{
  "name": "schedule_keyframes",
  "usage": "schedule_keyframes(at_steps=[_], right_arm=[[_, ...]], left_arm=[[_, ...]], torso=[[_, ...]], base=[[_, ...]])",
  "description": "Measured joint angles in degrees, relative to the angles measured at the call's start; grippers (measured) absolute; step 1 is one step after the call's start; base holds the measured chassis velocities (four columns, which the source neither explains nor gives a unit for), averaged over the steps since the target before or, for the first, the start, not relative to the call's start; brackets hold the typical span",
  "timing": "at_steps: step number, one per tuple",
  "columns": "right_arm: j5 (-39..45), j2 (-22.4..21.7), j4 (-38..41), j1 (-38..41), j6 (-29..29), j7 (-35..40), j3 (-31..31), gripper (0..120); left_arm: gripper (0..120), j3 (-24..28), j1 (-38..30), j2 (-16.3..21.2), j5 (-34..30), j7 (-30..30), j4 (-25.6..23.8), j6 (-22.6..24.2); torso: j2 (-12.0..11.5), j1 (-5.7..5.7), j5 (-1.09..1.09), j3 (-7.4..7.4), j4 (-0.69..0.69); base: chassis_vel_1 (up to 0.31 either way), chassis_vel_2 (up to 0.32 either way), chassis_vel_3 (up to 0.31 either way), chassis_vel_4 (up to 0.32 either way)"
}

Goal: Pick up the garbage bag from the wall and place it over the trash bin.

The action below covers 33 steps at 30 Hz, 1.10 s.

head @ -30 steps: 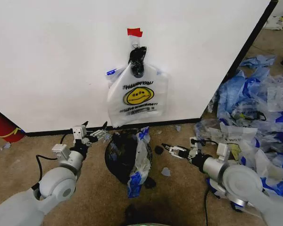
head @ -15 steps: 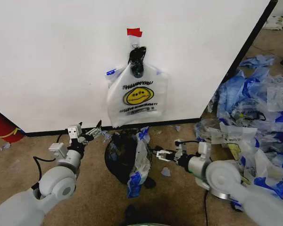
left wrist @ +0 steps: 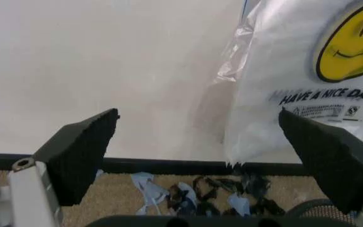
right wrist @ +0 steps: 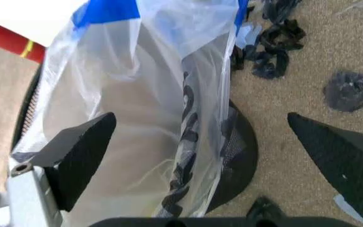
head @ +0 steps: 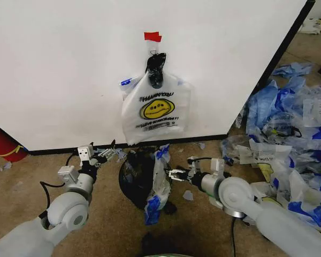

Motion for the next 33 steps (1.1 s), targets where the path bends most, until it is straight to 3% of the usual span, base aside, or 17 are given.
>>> schedule_keyframes(at_steps=[9, 18, 23, 33], right_arm=[[-0.7, 0.7, 0.1, 0.3, -0.4, 2.3, -0.9, 94], [-1.5, 1.6, -0.7, 0.0, -0.9, 3.6, -2.2, 62], [-1.7, 2.0, -1.2, 0.4, -1.0, 4.5, -3.4, 39], [-1.9, 1.5, -1.4, 0.1, -0.6, 4.9, -3.5, 8]], left_arm=[[100, 0.7, 0.2, -0.7, 0.6, 0.0, 0.0, -0.2], [100, 1.1, 0.0, -0.8, 0.6, 0.0, -0.2, -0.4], [99, 1.3, 0.4, -1.1, 1.1, 0.1, -0.4, -0.9], [99, 1.9, 0.3, -1.4, 1.3, 0.2, -0.4, -1.2]], torso=[[0.0, 0.00, 0.00, 0.00, -0.01], [0.0, 0.00, 0.00, 0.00, -0.01], [0.0, 0.00, 0.00, 0.00, 0.00], [0.0, 0.00, 0.01, -0.01, 0.00]], base=[[0.000, 0.000, 0.000, 0.000], [0.000, 0.000, 0.000, 0.000], [0.000, 0.000, 0.000, 0.000], [0.000, 0.000, 0.000, 0.000]])
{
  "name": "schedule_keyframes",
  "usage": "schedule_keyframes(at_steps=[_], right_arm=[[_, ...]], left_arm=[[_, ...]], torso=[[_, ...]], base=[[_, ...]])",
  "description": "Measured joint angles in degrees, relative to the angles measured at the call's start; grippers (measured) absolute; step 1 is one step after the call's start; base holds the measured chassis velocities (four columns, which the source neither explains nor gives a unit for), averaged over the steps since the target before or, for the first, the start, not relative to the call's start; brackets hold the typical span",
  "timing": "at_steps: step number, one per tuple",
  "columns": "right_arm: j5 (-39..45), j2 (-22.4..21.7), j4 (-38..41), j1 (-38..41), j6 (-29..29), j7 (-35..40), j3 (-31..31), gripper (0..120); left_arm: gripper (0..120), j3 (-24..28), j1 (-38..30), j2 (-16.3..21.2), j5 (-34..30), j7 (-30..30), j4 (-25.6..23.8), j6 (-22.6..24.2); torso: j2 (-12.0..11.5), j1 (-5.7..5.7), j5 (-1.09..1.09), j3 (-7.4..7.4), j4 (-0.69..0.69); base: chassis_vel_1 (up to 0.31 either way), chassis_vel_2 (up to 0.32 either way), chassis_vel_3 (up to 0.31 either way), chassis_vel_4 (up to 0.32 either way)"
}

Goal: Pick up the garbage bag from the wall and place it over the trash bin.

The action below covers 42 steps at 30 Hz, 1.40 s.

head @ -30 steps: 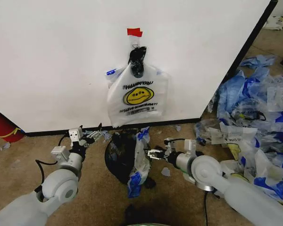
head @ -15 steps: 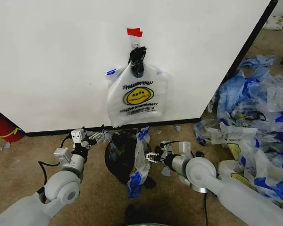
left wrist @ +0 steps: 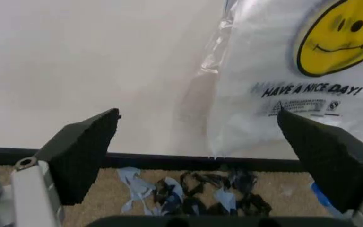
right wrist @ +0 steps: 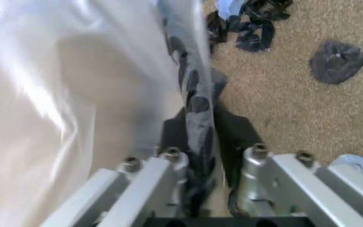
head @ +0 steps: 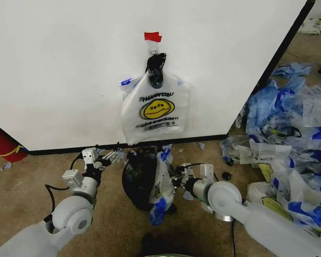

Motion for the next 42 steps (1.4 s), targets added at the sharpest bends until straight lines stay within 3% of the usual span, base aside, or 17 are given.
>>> schedule_keyframes(at_steps=[2, 9, 14, 15, 17, 21, 25, 27, 30, 37, 42], right_arm=[[-0.1, -0.6, 0.0, -0.3, 0.4, 0.0, 0.2, 0], [-1.9, -1.8, 0.7, -1.9, 1.6, -1.1, 1.7, 0], [-13.8, -3.4, 0.9, -4.1, 5.2, -6.1, 4.2, 0], [-19.8, -4.2, 1.0, -5.6, 7.0, -10.0, 6.1, 0], [-21.4, -4.4, 1.1, -6.0, 7.6, -11.1, 6.6, 0], [-37.5, -6.7, 1.9, -10.6, 14.1, -19.2, 13.3, 0], [-41.9, -7.6, 2.4, -12.1, 16.4, -20.7, 15.8, 0], [-49.3, -8.3, 3.2, -13.8, 19.9, -23.2, 19.9, 0], [-53.8, -8.5, 4.0, -14.4, 21.6, -24.5, 22.2, 0], [-62.0, -8.3, 5.2, -14.0, 23.4, -27.6, 22.6, 0], [-62.8, -7.6, 5.9, -13.4, 23.2, -28.5, 21.4, 0]], left_arm=[[99, 0.2, -0.1, -0.1, 0.1, 0.1, 0.0, 0.0], [99, 0.4, -0.5, -0.2, 0.1, 0.0, 0.0, 0.0], [99, -0.2, -1.3, 0.4, -1.0, 0.0, -2.2, 0.0], [99, -0.4, -1.7, 1.0, -2.6, 0.0, -3.9, 0.0], [99, -0.5, -1.8, 1.2, -3.1, 0.0, -4.4, 0.0], [99, -0.9, -1.9, 3.8, -8.1, 1.6, -10.6, -0.2], [99, -0.9, -2.1, 4.5, -10.5, 2.6, -13.1, -0.3], [99, -0.5, -3.4, 5.3, -16.6, 5.1, -17.7, -0.4], [100, -0.2, -5.1, 6.1, -21.7, 6.9, -20.2, -0.2], [100, 1.9, -9.3, 7.8, -32.1, 10.8, -21.6, 0.9], [100, 3.4, -10.9, 7.7, -32.9, 12.4, -20.2, 1.1]], torso=[[0.0, 0.00, -0.01, 0.00, 0.00], [0.0, 0.00, -0.01, 0.00, -0.01], [0.0, 0.00, -0.01, 0.00, 0.00], [0.0, 0.00, 0.01, 0.01, 0.00], [0.0, 0.00, 0.01, 0.01, 0.00], [0.0, 0.00, 0.01, 0.00, -0.01], [0.0, 0.00, -0.01, 0.00, -0.01], [0.0, 0.00, 0.01, 0.00, 0.00], [0.0, 0.00, 0.00, 0.00, -0.01], [0.0, 0.00, 0.00, 0.01, 0.00], [0.0, 0.00, -0.01, 0.01, 0.01]], base=[[0.000, 0.000, 0.000, 0.000], [0.000, 0.000, 0.000, 0.000], [0.000, 0.000, 0.000, 0.000], [0.000, 0.000, 0.000, 0.000], [0.000, 0.000, 0.000, 0.000], [0.000, 0.000, 0.000, 0.000], [0.000, 0.000, 0.000, 0.000], [0.000, 0.000, 0.000, 0.000], [0.000, 0.000, 0.000, 0.000], [0.000, 0.000, 0.000, 0.000], [0.000, 0.000, 0.000, 0.000]])
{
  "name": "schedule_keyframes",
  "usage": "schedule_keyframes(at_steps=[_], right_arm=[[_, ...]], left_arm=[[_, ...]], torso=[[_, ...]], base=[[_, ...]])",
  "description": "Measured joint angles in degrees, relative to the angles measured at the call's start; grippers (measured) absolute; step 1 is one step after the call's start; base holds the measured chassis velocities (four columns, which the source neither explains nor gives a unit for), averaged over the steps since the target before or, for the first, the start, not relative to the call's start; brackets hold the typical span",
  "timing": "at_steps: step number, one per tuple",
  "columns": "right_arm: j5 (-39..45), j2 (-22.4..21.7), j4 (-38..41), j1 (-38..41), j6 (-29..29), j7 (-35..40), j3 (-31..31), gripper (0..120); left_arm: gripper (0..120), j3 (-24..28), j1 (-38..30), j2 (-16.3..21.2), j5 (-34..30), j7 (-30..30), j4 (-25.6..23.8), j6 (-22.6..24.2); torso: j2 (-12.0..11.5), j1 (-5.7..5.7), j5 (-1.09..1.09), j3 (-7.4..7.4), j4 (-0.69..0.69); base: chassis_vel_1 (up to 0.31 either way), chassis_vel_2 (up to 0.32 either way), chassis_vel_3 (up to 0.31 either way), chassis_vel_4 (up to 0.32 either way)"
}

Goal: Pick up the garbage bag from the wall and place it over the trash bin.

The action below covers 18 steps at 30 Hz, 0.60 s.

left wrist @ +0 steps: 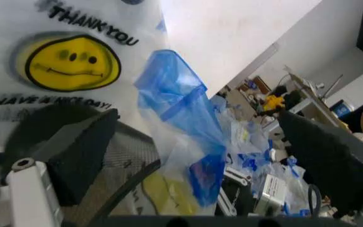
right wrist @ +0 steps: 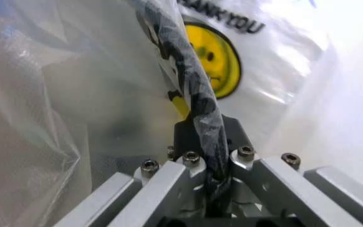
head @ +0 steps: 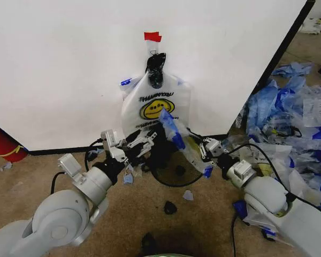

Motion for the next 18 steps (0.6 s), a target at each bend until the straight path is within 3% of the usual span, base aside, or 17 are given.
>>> schedule_keyframes(at_steps=[18], right_arm=[[0.7, 0.9, 0.6, 0.2, -1.9, -0.8, -0.9, 0]], left_arm=[[100, 10.6, -11.4, -5.4, -0.9, -0.3, 7.4, 1.1]], torso=[[0.0, 0.00, 0.01, 0.00, -0.02]], base=[[0.000, 0.000, 0.000, 0.000]])
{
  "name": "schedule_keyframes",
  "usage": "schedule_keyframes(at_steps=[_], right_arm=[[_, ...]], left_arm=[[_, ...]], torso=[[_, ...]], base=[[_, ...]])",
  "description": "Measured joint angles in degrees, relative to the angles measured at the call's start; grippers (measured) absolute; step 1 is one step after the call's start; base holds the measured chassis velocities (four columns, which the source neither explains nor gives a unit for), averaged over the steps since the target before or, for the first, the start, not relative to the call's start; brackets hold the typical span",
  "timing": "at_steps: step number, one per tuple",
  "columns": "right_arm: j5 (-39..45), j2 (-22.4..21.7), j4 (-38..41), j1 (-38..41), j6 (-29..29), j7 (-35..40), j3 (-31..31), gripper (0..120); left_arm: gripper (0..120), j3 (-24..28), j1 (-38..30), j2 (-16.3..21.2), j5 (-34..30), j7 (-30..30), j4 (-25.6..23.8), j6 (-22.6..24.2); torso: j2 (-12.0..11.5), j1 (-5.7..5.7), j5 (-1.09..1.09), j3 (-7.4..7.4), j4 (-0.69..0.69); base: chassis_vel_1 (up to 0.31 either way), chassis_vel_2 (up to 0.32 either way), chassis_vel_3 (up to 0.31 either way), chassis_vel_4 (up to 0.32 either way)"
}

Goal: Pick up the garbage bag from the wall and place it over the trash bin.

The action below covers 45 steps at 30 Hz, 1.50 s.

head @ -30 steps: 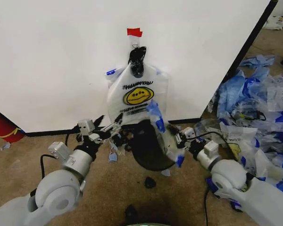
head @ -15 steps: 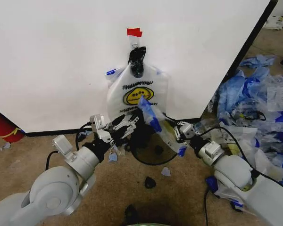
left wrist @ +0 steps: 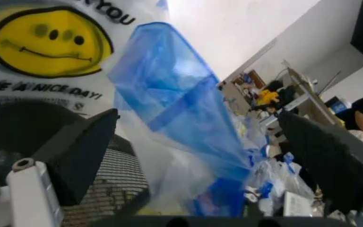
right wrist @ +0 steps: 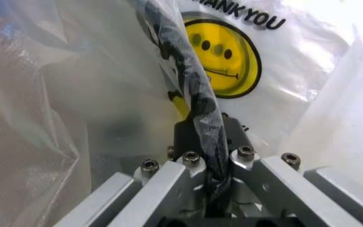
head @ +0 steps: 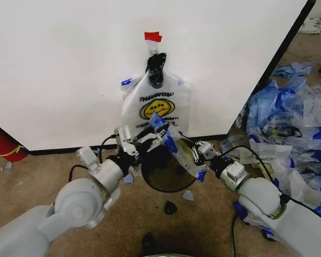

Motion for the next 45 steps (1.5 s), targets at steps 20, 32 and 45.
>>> schedule_keyframes(at_steps=[20, 32, 45], right_arm=[[0.1, -0.8, -0.7, -1.2, 2.1, 0.2, 1.6, 0], [0.2, -0.8, -1.7, -1.0, 2.8, 0.2, 1.5, 0], [0.0, -1.2, -2.1, -1.7, 3.4, 0.3, 2.3, 0]], left_arm=[[61, 13.3, -12.6, -3.4, 0.0, -4.7, 4.5, 0.1], [18, 13.0, -13.0, -2.4, -0.4, -5.0, 3.9, -0.3], [0, 12.3, -12.6, -2.3, -0.3, -5.4, 3.4, -0.5]], torso=[[0.0, 0.00, 0.00, 0.00, -0.01], [0.0, 0.00, -0.01, 0.00, 0.01], [0.0, 0.00, -0.01, 0.00, 0.00]], base=[[0.000, 0.000, 0.000, 0.000], [0.000, 0.000, 0.000, 0.000], [0.000, 0.000, 0.000, 0.000]])
